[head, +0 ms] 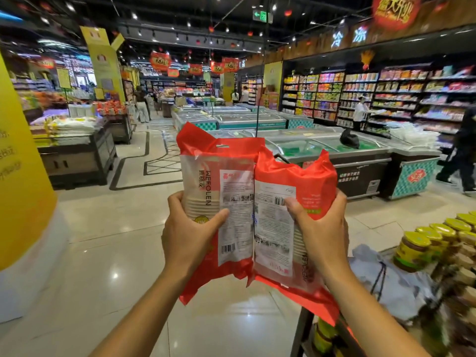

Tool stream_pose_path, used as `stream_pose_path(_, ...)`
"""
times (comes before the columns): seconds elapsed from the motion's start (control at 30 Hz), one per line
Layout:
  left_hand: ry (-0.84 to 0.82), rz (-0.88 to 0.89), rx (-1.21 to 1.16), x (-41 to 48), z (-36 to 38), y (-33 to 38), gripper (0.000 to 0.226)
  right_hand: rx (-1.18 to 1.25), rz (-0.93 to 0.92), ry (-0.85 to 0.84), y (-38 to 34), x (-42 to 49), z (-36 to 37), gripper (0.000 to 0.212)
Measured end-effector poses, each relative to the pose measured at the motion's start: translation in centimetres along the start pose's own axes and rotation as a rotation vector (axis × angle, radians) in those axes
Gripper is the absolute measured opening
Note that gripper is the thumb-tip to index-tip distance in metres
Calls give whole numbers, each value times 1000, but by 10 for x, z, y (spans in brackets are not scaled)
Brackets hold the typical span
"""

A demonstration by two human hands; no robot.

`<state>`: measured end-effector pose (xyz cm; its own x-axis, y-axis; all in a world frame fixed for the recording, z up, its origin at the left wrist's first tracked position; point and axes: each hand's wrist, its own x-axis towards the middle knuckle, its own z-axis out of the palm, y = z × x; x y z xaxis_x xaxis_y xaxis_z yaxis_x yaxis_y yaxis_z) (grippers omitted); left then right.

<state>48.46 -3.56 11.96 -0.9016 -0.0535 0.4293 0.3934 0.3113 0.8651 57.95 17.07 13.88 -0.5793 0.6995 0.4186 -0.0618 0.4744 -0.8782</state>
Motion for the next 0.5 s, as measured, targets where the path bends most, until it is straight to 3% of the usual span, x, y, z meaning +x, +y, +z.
stream_pose_path(0.1,13,-10,24,37,17,-16,79,-23,5,1,11,30,30,100)
stream_pose_path(0.33,-12,-23,45,122,72,-56,71,-14,64,-26,54,109,97,70)
stream_pose_path(0.5,-30,-11,63,200,128,-80,77,44,82,-41,92,193,156,83)
